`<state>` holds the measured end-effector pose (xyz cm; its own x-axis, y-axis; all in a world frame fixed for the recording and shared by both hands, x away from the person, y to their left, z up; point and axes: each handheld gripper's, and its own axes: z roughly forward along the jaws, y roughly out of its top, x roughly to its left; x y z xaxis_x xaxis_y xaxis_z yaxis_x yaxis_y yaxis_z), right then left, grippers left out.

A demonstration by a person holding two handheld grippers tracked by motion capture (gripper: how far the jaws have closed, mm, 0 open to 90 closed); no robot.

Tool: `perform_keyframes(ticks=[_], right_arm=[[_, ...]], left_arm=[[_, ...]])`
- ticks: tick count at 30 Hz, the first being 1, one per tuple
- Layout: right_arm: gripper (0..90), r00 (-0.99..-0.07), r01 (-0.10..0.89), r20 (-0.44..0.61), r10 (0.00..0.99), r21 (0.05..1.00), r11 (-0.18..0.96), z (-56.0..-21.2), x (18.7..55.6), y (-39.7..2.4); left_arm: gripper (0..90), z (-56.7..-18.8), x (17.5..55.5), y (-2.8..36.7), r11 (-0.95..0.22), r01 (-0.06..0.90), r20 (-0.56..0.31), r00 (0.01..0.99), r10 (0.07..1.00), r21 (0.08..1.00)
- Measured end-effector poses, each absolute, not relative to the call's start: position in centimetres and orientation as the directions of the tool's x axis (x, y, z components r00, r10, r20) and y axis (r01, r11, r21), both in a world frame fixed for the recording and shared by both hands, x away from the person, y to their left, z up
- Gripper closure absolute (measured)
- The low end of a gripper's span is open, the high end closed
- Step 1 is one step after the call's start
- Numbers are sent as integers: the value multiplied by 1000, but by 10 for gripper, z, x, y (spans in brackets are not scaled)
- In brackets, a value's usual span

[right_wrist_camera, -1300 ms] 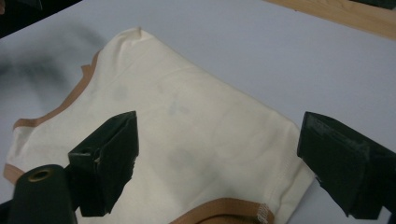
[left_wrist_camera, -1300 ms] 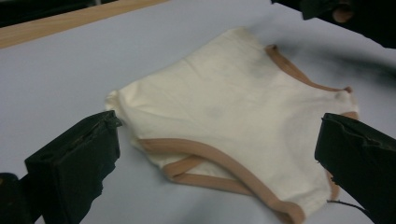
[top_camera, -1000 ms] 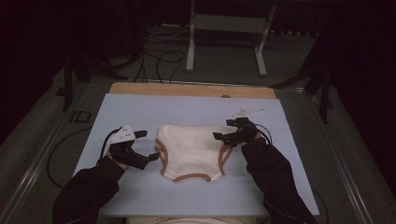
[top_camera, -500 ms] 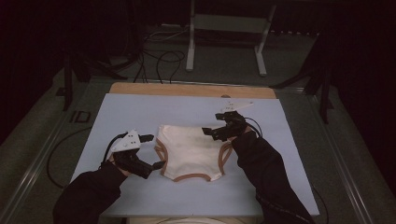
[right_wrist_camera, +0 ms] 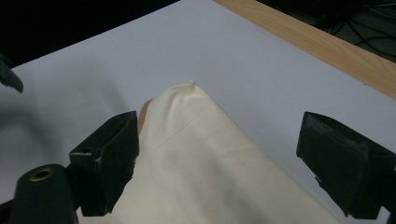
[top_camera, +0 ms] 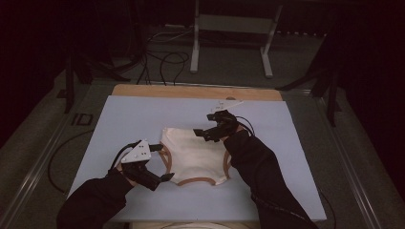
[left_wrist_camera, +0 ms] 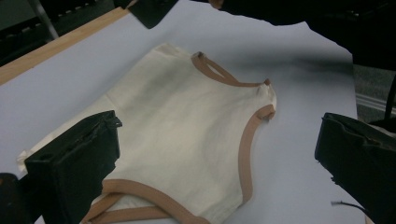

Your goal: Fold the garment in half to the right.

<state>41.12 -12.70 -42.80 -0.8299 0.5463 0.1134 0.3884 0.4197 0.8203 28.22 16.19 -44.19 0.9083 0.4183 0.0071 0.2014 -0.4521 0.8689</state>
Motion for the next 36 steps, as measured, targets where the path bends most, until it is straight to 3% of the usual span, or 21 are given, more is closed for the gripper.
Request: perform_keyframes(ticks=[20,36], right_arm=[[131,-849,408,139,509,786,465,-447,426,-82],[131,-860,430,177,479,757,492,-465,436,-43]], left_arm=[[14,-472,291,151,-535,232,-25,930,366,812],[58,-497,294,138,-660,184,29,954,298,728]])
